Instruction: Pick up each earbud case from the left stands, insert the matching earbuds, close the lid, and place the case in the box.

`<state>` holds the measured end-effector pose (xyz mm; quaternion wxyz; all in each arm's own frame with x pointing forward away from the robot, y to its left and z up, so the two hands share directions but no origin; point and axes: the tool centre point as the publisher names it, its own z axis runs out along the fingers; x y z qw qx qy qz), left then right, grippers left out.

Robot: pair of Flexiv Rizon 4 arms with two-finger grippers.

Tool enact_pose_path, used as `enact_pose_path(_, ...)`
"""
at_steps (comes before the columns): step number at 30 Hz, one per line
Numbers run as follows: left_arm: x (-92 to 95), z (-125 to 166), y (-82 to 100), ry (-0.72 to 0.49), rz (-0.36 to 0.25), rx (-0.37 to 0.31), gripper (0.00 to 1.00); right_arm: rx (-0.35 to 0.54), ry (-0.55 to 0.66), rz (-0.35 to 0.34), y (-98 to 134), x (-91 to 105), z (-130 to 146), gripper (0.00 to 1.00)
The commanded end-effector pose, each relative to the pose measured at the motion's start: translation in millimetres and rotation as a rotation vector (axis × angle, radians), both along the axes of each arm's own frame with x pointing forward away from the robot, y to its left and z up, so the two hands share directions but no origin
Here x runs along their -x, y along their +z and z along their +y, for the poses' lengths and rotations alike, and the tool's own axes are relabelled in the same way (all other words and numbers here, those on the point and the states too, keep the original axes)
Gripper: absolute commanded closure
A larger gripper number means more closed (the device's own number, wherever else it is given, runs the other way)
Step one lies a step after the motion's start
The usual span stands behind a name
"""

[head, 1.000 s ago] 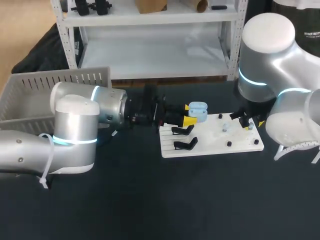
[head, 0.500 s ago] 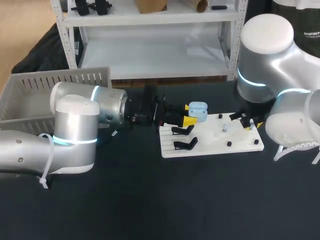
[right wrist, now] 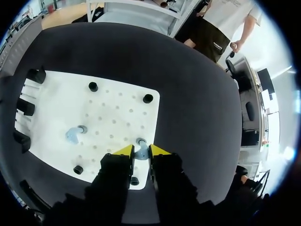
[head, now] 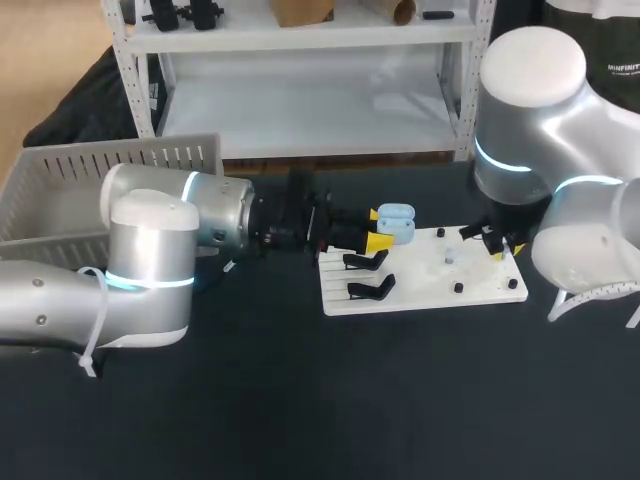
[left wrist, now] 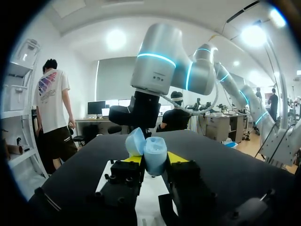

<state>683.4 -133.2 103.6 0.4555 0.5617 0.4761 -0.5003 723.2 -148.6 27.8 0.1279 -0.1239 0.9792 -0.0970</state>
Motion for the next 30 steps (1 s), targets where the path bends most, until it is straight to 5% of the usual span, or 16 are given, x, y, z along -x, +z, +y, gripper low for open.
enact_pose_path(1, -1.3, -0.2, -0.7, -0.002, 0.0, 0.002, 1.0, 0.002, -0.008, -0.017, 9.8, 9.7, -1.6, 1.0)
enact_pose_path(14, -1.3, -0.2, -0.7, -0.002, 0.0, 0.002, 1.0, -0.012, -0.057, -0.03, 78.2, 43.6, 4.9, 1.0)
enact_pose_path(22, -1.3, -0.2, -0.7, -0.002, 0.0, 0.002, 1.0, -0.029, -0.088, 0.02, 130.8, 73.2, 36.3, 1.0)
enact_pose_path(30, -1.3, -0.2, -0.7, -0.002, 0.0, 0.002, 1.0, -0.058, -0.1, 0.058, 158.5, 93.8, 80.3, 1.0)
